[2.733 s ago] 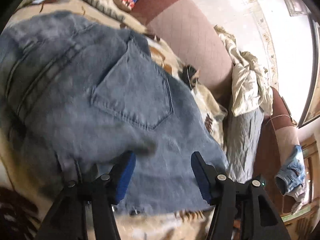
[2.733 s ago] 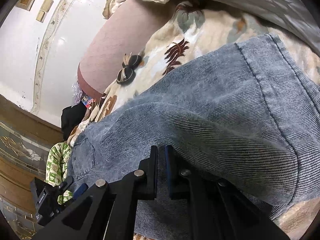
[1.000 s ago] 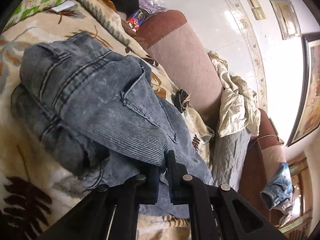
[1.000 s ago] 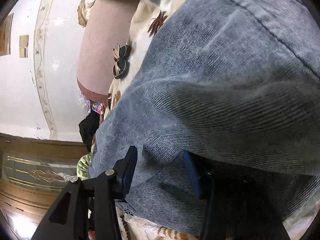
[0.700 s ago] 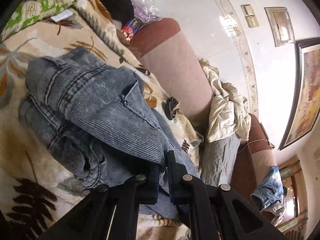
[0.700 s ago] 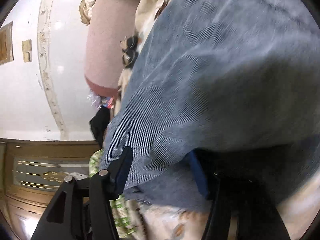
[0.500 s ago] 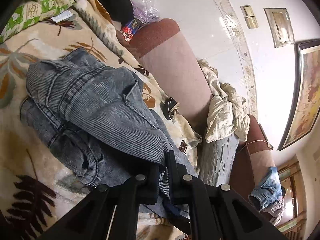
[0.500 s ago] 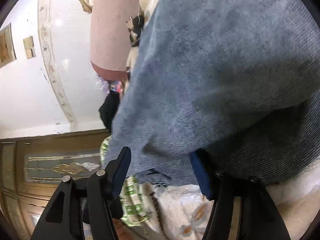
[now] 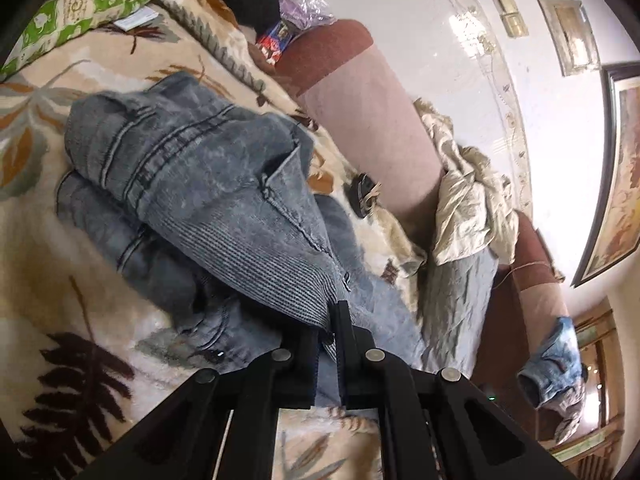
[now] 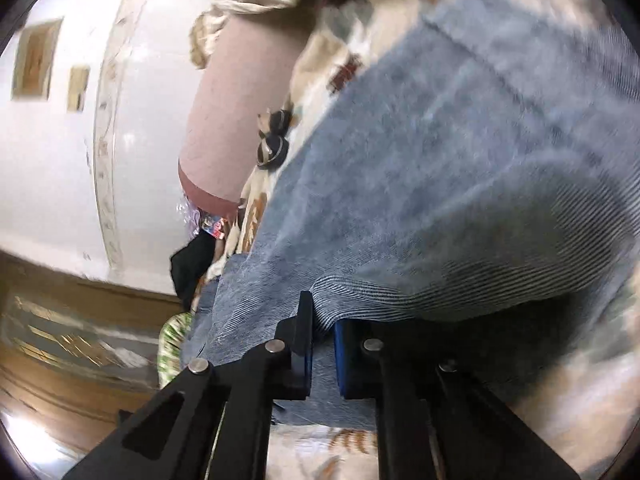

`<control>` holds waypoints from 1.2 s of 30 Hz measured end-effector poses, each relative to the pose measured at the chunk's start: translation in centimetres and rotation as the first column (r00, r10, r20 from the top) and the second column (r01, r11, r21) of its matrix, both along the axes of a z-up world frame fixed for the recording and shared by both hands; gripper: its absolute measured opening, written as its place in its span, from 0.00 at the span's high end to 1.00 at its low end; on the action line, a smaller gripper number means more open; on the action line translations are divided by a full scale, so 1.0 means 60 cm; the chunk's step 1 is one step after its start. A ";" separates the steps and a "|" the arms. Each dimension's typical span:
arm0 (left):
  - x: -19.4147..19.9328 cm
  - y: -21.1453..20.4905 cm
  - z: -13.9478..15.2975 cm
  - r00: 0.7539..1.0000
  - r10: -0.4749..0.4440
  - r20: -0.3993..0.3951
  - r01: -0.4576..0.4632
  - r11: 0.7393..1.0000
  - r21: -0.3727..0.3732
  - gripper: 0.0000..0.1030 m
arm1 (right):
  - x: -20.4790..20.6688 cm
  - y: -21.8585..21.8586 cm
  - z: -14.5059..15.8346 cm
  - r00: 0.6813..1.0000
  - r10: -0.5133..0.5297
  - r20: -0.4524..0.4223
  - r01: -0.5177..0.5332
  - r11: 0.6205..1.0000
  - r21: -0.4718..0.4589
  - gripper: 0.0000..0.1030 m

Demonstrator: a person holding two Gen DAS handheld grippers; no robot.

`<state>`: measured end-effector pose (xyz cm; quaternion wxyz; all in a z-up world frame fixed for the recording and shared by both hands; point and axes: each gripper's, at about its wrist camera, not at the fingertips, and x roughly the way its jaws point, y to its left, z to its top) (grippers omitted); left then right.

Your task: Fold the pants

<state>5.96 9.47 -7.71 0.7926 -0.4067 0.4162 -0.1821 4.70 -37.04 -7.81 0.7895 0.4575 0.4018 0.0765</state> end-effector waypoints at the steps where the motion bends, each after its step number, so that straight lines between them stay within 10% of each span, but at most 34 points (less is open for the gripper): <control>1: -0.003 -0.003 -0.006 1.000 -0.010 -0.008 0.010 1.000 0.019 0.93 | -0.006 0.001 0.005 1.000 0.008 0.016 -0.008 1.000 -0.029 0.92; 9: -0.015 -0.021 -0.085 0.985 -0.057 -0.160 0.075 0.991 0.107 0.93 | -0.001 -0.045 0.001 0.978 0.180 -0.104 -0.183 0.983 -0.013 0.88; 12: -0.014 -0.027 -0.077 0.988 -0.062 -0.139 0.081 0.987 0.137 0.93 | -0.032 -0.114 0.065 0.995 0.102 0.003 -0.102 0.992 -0.070 0.83; 15: -0.013 -0.030 -0.077 0.988 -0.061 -0.142 0.081 0.987 0.142 0.93 | -0.065 -0.187 0.090 0.999 -0.039 0.006 0.040 0.986 -0.160 0.58; 25: -0.020 -0.016 -0.064 0.990 -0.062 -0.125 0.078 0.989 0.126 0.93 | -0.041 -0.208 0.026 0.982 -0.064 -0.180 0.023 0.975 -0.220 0.58; 36: -0.025 -0.003 -0.066 0.990 -0.057 -0.128 0.072 0.990 0.121 0.93 | -0.004 -0.217 0.008 0.980 -0.092 -0.174 0.032 0.948 -0.318 0.59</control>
